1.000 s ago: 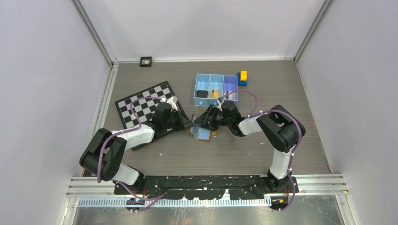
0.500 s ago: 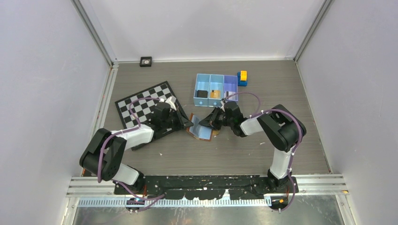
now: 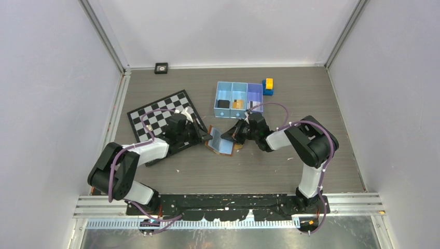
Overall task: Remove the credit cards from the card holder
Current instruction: Pick up the card holder from the center of the board.
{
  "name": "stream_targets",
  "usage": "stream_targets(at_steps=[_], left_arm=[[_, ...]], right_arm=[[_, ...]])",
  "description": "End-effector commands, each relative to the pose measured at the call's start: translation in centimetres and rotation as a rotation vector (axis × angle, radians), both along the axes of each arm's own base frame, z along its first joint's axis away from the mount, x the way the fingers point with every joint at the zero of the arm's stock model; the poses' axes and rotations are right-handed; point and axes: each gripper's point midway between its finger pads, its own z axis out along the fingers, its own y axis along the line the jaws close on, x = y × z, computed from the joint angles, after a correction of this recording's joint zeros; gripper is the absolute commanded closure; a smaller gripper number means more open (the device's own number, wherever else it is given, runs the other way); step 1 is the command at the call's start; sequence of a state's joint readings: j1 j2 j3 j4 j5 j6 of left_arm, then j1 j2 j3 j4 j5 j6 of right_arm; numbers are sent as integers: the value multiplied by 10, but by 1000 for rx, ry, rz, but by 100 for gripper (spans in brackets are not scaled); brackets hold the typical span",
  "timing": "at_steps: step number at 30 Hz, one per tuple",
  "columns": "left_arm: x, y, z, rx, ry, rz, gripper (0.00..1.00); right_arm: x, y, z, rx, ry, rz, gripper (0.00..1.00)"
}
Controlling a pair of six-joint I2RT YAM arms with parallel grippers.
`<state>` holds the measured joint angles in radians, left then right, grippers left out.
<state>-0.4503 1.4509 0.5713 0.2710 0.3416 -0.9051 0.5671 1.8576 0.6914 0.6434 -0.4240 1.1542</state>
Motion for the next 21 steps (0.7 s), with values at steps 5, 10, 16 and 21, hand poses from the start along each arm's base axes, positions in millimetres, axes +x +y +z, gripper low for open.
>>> stream_targets(at_steps=[5,10,16,21], left_arm=[[3,-6,15,-60,-35,-21,100],[3,-8,14,-68,-31,-28,100],[3,-8,13,-68,-25,-27,100],[3,-9,10,-71,-14,-29,100]], right_arm=[[6,6,16,62,-56,6,99],[5,11,14,93,-41,22,70],[4,14,14,100,-39,27,67],[3,18,14,124,-36,36,69]])
